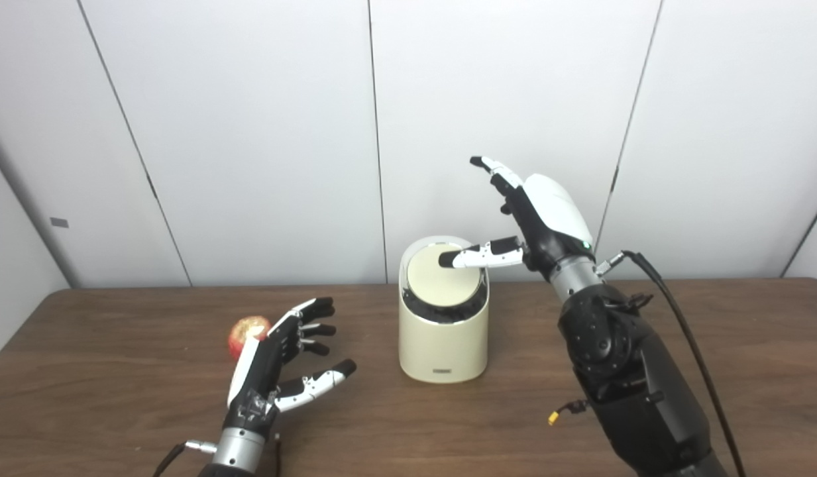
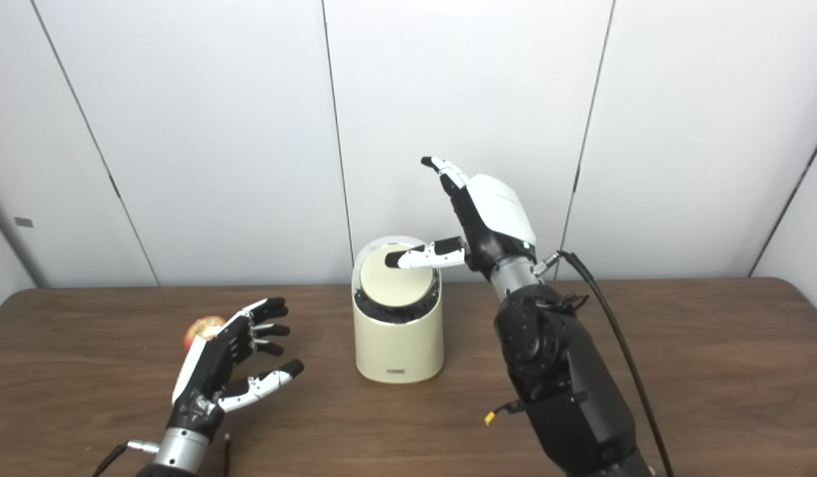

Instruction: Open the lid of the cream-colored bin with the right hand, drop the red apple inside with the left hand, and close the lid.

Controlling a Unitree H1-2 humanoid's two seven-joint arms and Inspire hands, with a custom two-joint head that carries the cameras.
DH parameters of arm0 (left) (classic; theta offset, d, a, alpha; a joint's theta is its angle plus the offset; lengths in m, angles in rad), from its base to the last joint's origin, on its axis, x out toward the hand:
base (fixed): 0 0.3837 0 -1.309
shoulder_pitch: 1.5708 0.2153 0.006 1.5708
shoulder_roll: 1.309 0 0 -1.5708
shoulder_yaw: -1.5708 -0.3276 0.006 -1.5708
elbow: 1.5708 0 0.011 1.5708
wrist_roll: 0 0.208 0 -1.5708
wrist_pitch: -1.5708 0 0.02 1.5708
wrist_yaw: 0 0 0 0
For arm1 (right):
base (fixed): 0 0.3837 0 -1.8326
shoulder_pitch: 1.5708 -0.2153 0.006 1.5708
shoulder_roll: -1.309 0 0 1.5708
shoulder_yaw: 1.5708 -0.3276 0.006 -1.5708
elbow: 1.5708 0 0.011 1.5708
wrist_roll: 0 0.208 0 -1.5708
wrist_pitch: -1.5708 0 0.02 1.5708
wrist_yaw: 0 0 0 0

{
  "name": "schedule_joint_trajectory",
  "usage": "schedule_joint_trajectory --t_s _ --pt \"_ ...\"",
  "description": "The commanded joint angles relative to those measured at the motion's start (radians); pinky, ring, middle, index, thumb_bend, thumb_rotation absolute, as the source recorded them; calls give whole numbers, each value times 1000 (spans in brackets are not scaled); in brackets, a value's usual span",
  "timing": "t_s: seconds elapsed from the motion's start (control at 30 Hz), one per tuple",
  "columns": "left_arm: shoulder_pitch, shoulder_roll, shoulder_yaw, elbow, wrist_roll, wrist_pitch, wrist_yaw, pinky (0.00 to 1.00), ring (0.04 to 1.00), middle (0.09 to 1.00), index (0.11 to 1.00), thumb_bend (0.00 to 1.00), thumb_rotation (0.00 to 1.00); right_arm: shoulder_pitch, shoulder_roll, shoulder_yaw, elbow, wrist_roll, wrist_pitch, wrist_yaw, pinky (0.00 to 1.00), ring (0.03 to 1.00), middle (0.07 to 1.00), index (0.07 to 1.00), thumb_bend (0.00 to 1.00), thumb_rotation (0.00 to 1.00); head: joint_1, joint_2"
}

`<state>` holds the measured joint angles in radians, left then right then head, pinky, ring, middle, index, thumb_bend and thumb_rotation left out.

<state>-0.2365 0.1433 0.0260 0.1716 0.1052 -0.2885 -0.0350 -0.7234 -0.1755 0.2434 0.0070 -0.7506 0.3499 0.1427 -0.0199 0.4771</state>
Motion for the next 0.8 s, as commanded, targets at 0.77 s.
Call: schedule_joint_trajectory --t_s 0.77 --pt "-43 -3 4 -30 1 -6 12 589 720 819 826 687 130 -111 -58 119 89 -50 -35 70 755 897 955 939 1000 391 1 14"
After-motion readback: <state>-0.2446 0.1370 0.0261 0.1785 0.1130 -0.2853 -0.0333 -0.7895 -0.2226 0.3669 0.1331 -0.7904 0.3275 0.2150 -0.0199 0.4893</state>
